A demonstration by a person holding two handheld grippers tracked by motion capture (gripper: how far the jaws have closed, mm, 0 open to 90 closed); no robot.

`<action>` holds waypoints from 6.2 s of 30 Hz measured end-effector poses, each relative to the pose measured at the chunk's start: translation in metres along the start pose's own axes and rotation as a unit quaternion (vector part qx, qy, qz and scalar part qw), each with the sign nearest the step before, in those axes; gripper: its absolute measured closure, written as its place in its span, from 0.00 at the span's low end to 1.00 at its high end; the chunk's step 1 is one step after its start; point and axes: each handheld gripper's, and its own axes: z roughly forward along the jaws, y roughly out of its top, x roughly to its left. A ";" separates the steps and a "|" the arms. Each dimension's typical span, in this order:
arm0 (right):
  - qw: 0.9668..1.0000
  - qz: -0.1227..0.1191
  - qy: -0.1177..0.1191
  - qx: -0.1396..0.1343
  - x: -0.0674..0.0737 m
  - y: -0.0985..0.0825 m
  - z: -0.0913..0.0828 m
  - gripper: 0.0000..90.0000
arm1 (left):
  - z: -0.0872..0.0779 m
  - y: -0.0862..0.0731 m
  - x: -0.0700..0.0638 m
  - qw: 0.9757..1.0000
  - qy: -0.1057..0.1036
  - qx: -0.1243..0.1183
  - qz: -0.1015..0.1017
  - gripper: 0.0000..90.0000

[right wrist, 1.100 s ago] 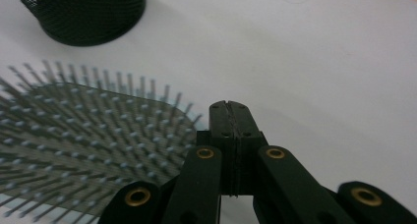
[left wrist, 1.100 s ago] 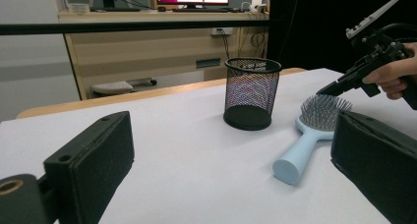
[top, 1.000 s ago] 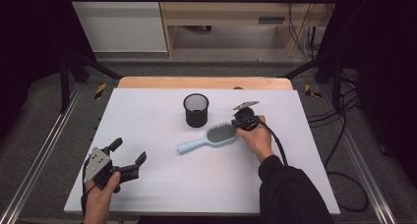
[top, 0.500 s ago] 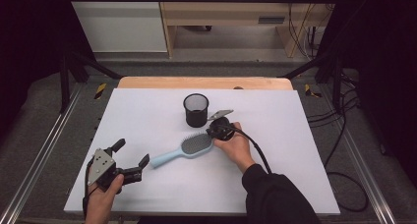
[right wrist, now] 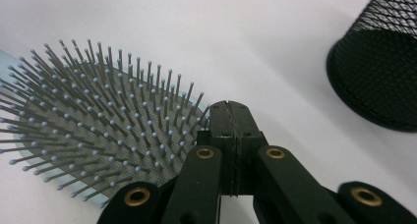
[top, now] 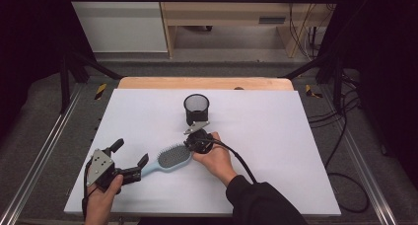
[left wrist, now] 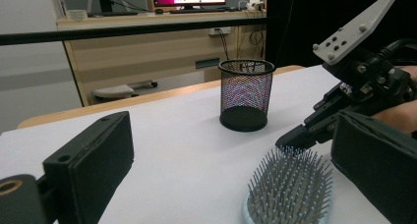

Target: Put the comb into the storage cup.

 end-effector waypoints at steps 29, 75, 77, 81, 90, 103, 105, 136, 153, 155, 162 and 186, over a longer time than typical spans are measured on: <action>0.984 0.071 -0.096 -0.129 -0.050 -0.064 -0.132 0.85 | 0.004 -0.004 0.005 1.000 0.002 0.026 0.002 0.03; 0.961 0.123 -0.106 -0.225 -0.068 -0.147 -0.193 0.07 | 0.011 0.017 0.015 0.986 -0.078 0.148 0.012 0.05; 0.960 0.122 -0.108 -0.229 -0.067 -0.147 -0.195 0.07 | 0.016 0.020 0.014 0.982 -0.086 0.167 0.029 0.05; 0.958 0.126 -0.112 -0.233 -0.067 -0.147 -0.195 0.05 | 0.026 0.023 0.009 0.969 -0.114 0.211 0.065 0.06; 0.958 0.126 -0.113 -0.232 -0.066 -0.148 -0.194 0.05 | 0.042 0.014 0.002 0.946 -0.134 0.278 0.102 0.06; 0.959 0.125 -0.114 -0.229 -0.067 -0.150 -0.193 0.05 | 0.050 0.011 0.001 0.920 -0.161 0.329 0.143 0.06; 0.961 0.122 -0.109 -0.224 -0.066 -0.149 -0.190 0.05 | 0.051 0.009 0.001 0.917 -0.162 0.334 0.145 0.06; 0.964 0.120 -0.104 -0.215 -0.065 -0.148 -0.186 0.06 | 0.071 -0.013 0.002 0.868 -0.208 0.426 0.149 0.61; 0.965 0.118 -0.099 -0.212 -0.064 -0.148 -0.185 0.06 | 0.072 -0.013 0.001 0.865 -0.210 0.433 0.144 0.77; 0.965 0.118 -0.098 -0.213 -0.064 -0.148 -0.185 0.06 | 0.071 -0.013 0.001 0.867 -0.210 0.429 0.142 0.77; 0.965 0.119 -0.096 -0.213 -0.064 -0.148 -0.184 0.06 | 0.069 -0.011 -0.002 0.869 -0.203 0.420 0.164 0.77; 0.967 0.114 -0.086 -0.209 -0.058 -0.144 -0.179 0.05 | 0.060 0.011 -0.010 0.965 -0.151 0.196 0.082 0.77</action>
